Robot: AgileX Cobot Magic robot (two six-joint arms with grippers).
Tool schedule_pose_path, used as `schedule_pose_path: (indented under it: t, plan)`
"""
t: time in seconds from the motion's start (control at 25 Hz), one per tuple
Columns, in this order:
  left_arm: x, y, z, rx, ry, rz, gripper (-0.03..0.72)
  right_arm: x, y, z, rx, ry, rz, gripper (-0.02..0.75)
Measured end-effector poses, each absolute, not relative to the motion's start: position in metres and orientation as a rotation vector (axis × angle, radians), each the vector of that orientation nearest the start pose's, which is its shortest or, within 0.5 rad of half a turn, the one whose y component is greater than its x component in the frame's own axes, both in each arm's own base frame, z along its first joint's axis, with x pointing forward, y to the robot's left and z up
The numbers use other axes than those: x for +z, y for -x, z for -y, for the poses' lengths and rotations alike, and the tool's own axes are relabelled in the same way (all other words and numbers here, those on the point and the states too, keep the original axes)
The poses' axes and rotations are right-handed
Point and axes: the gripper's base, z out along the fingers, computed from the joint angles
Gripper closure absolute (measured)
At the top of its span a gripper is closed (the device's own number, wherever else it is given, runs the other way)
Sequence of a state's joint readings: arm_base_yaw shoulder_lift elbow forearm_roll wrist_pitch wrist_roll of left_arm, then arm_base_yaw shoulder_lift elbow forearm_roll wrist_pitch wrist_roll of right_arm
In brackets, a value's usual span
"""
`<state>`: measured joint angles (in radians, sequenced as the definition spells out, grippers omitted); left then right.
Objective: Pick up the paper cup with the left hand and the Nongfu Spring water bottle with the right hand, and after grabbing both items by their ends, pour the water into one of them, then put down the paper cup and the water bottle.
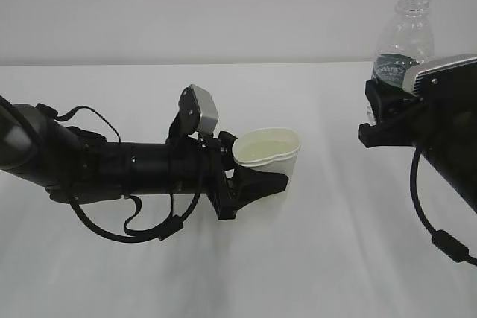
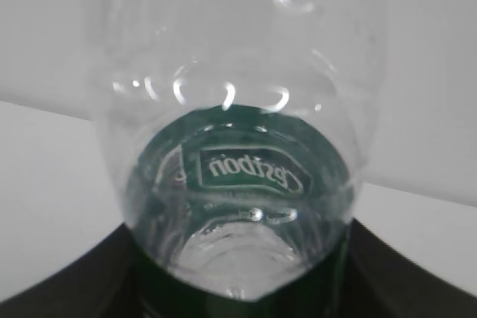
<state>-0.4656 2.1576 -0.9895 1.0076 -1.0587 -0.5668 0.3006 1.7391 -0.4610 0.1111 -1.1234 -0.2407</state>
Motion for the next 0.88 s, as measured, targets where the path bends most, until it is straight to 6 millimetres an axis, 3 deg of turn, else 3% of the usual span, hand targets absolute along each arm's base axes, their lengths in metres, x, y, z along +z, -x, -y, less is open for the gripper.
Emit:
schedule_pose_path:
  t: [0.88]
  plan:
    - [0.106,-0.313,0.232,-1.03,-1.061,-1.591,0.25,0.102,-0.324,-0.087,0.054,0.216,-1.754,0.334]
